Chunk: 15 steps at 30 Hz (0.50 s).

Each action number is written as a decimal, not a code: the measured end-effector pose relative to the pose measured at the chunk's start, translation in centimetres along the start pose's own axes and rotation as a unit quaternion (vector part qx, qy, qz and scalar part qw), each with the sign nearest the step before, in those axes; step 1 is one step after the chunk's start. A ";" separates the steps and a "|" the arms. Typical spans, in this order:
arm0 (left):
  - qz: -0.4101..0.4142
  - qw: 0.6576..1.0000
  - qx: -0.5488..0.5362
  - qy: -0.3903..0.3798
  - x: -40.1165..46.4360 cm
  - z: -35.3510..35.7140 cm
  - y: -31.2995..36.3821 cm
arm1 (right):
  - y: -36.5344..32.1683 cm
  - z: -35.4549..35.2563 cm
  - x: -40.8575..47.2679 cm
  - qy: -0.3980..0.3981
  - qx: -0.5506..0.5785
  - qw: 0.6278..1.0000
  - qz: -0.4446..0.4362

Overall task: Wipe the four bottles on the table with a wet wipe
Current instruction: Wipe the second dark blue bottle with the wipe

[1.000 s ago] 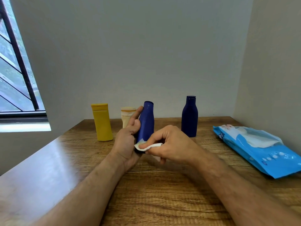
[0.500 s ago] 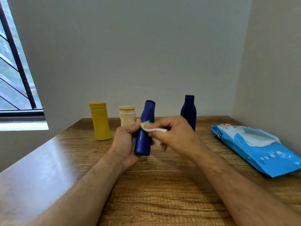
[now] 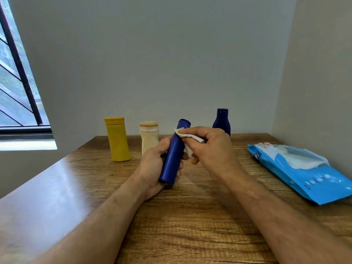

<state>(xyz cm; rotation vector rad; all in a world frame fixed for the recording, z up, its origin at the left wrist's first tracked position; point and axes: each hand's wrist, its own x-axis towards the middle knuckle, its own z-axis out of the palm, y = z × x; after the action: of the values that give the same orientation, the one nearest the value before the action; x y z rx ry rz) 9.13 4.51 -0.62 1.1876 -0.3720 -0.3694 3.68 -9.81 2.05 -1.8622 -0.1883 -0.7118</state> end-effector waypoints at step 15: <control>0.079 0.996 0.040 0.025 0.0 0.0 0.2 | 0.0 0.1 0.1 -0.026 -0.019 0.999 -0.004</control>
<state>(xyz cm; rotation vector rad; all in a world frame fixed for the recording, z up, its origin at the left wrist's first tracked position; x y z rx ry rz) 9.17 4.54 -0.37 1.2348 -0.4380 -0.1881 3.78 -9.78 2.03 -1.9193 -0.2162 -0.6767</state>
